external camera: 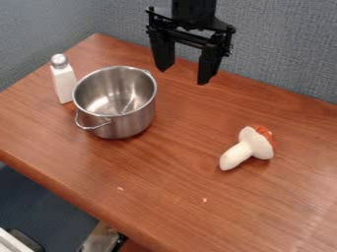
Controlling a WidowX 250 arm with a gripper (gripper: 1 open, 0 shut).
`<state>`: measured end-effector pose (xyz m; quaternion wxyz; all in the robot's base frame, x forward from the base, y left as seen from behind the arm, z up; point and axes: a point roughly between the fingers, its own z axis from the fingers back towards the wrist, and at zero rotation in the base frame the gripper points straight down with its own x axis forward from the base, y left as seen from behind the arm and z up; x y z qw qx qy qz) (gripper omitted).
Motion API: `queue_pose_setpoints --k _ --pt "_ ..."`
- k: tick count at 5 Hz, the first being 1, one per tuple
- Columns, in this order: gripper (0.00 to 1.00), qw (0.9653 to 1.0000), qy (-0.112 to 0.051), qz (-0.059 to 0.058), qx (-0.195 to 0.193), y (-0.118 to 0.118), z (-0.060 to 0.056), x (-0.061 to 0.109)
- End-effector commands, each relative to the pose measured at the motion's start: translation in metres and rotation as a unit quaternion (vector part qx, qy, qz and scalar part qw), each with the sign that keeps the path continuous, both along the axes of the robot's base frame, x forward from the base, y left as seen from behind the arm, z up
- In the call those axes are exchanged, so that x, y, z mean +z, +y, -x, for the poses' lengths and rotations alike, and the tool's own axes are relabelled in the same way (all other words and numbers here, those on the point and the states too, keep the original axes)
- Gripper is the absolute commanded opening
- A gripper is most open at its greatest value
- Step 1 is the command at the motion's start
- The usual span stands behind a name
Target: Put the mushroom in the metal pot
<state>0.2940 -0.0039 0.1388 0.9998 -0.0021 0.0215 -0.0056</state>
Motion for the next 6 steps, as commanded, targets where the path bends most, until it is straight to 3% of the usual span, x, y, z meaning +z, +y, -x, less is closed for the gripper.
queue_pose_setpoints --k 1,2,3,4,5,6 --pt "1.00 0.9998 0.014 -0.001 0.013 -0.010 0.003 -0.010" --pt "1.00 0.9999 0.011 0.005 -0.005 -0.017 0.012 -0.022" --pt "1.00 0.9983 0.016 0.006 -0.056 -0.033 0.007 -0.039" --pt "1.00 0.9964 0.023 0.002 -0.081 -0.051 -0.002 -0.060" --pt "1.00 0.9900 0.030 -0.009 -0.138 -0.081 -0.012 -0.085" --pt "1.00 0.9844 0.034 -0.021 -0.171 -0.106 -0.024 -0.107"
